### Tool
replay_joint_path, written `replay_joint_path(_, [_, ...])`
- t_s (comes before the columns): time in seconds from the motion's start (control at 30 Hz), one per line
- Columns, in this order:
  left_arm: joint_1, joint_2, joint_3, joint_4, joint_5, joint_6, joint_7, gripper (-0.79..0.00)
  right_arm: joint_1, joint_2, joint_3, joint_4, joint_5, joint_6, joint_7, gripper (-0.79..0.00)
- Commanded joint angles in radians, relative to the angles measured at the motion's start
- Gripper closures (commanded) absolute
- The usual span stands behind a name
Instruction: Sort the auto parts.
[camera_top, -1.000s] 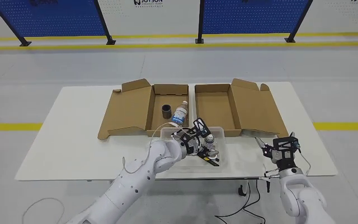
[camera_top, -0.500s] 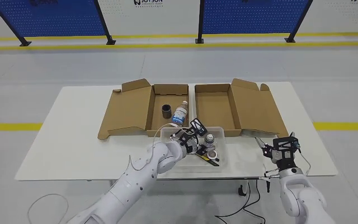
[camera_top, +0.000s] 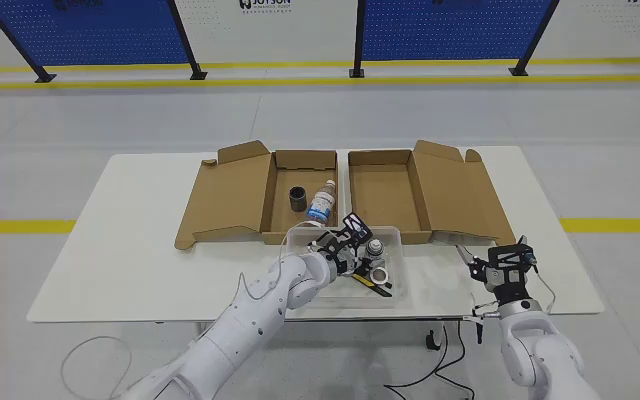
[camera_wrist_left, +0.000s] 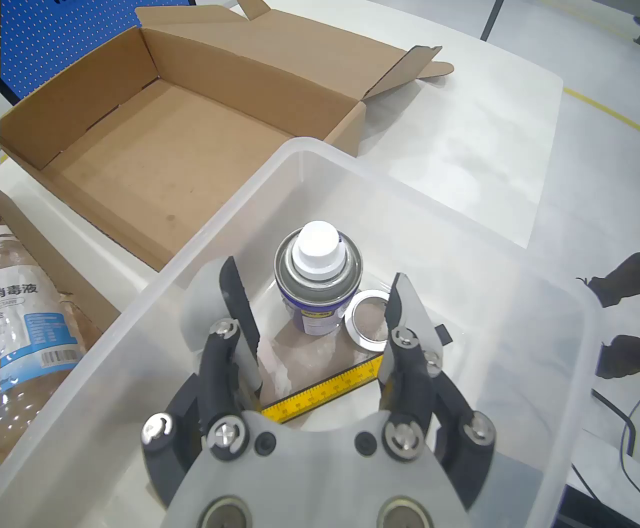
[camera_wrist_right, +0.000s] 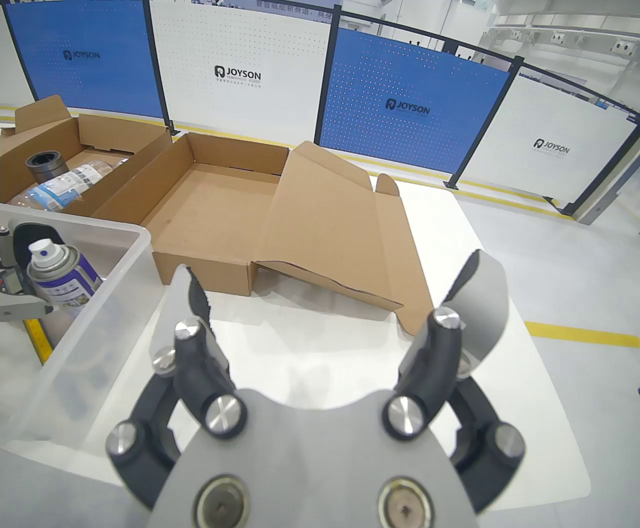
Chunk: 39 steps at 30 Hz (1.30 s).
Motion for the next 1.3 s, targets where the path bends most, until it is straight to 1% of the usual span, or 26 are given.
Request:
replay_joint_path(0.0, [0.000, -0.005, 0.001, 0.011, -0.012, 0.008, 0.011, -0.529, 0.000, 0.000, 0.000, 0.000, 0.000, 0.000, 0.000, -0.785])
replay_joint_path(0.07, [-0.005, -0.010, 0.006, 0.022, -0.008, 0.011, 0.017, -0.493, 0.000, 0.000, 0.000, 0.000, 0.000, 0.000, 0.000, -0.785])
replay_joint_path(0.13, [-0.008, -0.014, 0.010, 0.032, -0.006, 0.012, 0.023, -0.477, 0.000, 0.000, 0.000, 0.000, 0.000, 0.000, 0.000, -0.785])
replay_joint_path(0.2, [-0.010, -0.018, 0.012, 0.042, -0.006, 0.014, 0.027, -0.480, 0.000, 0.000, 0.000, 0.000, 0.000, 0.000, 0.000, -0.785])
replay_joint_path(0.27, [-0.011, -0.022, 0.015, 0.048, -0.004, 0.013, 0.033, -0.422, 0.000, 0.000, 0.000, 0.000, 0.000, 0.000, 0.000, -0.785])
replay_joint_path(0.47, [-0.011, -0.031, 0.022, 0.068, 0.005, 0.012, 0.051, -0.409, 0.000, 0.000, 0.000, 0.000, 0.000, 0.000, 0.000, -0.785])
replay_joint_path(0.53, [-0.012, -0.035, 0.021, 0.073, 0.002, 0.014, 0.057, -0.434, 0.000, 0.000, 0.000, 0.000, 0.000, 0.000, 0.000, -0.785])
replay_joint_path(0.6, [-0.013, -0.038, 0.022, 0.078, 0.002, 0.017, 0.060, -0.391, 0.000, 0.000, 0.000, 0.000, 0.000, 0.000, 0.000, -0.785])
replay_joint_path(0.63, [-0.014, -0.040, 0.023, 0.081, 0.003, 0.018, 0.062, -0.385, 0.000, 0.000, 0.000, 0.000, 0.000, 0.000, 0.000, -0.785])
replay_joint_path(1.13, [-0.028, -0.067, 0.028, 0.133, -0.001, 0.035, 0.091, -0.391, 0.000, 0.000, 0.000, 0.000, 0.000, 0.000, 0.000, -0.785])
replay_joint_path(1.27, [-0.031, -0.075, 0.028, 0.147, -0.008, 0.038, 0.099, -0.406, 0.000, 0.000, 0.000, 0.000, 0.000, 0.000, 0.000, -0.785])
